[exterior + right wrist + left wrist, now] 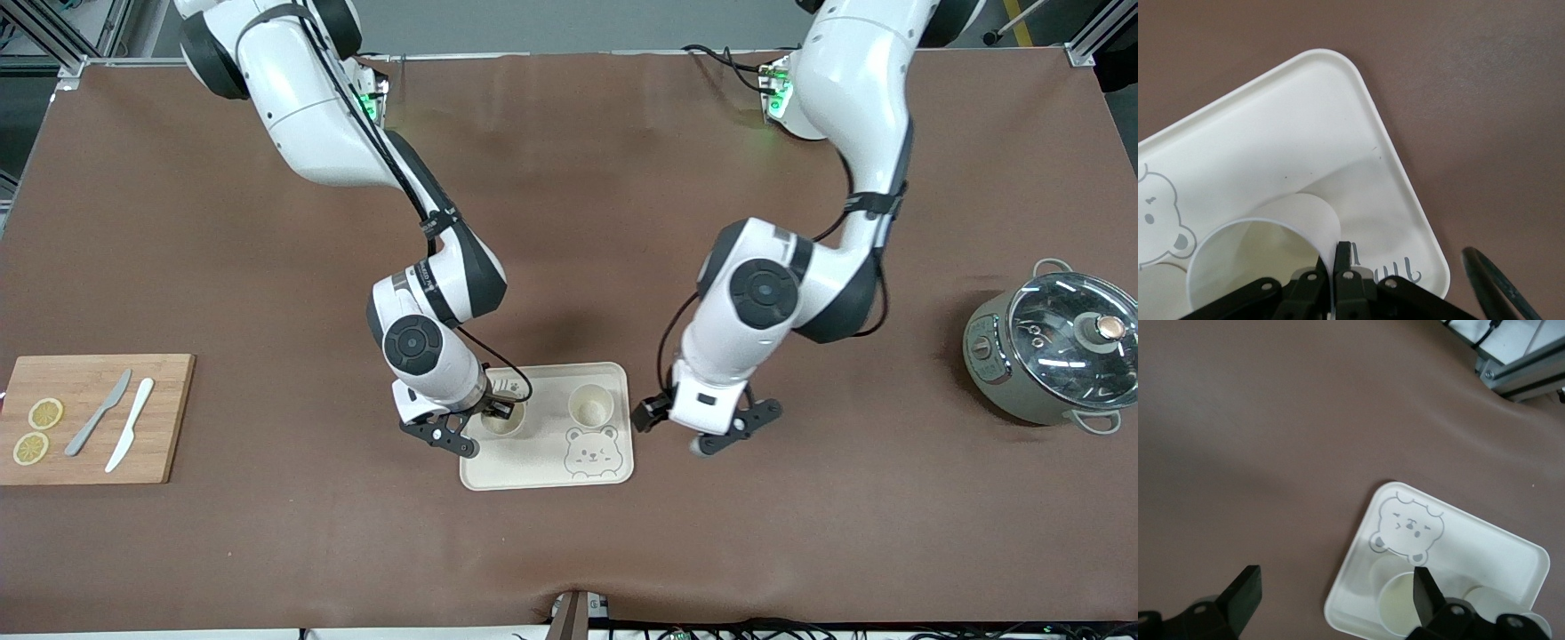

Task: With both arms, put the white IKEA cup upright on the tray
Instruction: 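Set the cups upright on the tray and open both grippers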

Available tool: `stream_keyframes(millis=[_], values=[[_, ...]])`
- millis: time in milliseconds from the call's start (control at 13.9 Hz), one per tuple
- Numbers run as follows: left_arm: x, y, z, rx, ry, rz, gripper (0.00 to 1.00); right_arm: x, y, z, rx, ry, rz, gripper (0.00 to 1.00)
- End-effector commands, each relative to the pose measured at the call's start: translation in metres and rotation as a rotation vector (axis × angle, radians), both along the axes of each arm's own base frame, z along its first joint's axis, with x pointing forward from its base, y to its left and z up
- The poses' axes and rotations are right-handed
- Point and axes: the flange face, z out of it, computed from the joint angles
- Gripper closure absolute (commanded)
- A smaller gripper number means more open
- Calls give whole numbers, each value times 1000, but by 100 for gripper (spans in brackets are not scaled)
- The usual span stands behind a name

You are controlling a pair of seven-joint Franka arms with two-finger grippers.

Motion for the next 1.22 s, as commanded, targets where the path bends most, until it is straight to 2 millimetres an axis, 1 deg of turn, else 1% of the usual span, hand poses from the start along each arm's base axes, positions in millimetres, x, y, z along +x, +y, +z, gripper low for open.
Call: stream_keyframes(millis=[0,144,216,287,359,503,575,719,790,862,1006,1078,1150], values=[[-4,38,35,42,33,-62,0,2,3,1,6,-11,-10,52],[-4,72,63,58,61,-106,0,2,3,1,5,-11,-9,27],[-6,88,73,70,80,-129,0,1,2,0,4,-10,-9,12],[-7,104,87,89,80,-145,0,2,2,1,4,-12,-10,4],[-7,118,98,112,80,-149,0,2,2,2,2,-13,-7,0],[-11,145,119,141,76,-172,0,2,2,5,1,-15,-4,0],[-11,163,126,142,74,-181,0,2,2,8,0,-14,-3,0],[-18,186,142,144,61,-213,0,2,3,27,8,-22,2,0],[-19,200,148,163,55,-219,0,0,2,30,-2,-2,3,0],[-23,209,155,185,49,-240,0,-3,-1,35,-16,29,6,0],[-25,234,169,192,32,-262,0,-7,-7,65,-24,59,8,0],[-26,243,176,196,28,-286,0,-8,-11,87,-21,62,9,0],[-27,260,182,200,24,-308,0,-11,-14,108,-20,70,10,0]])
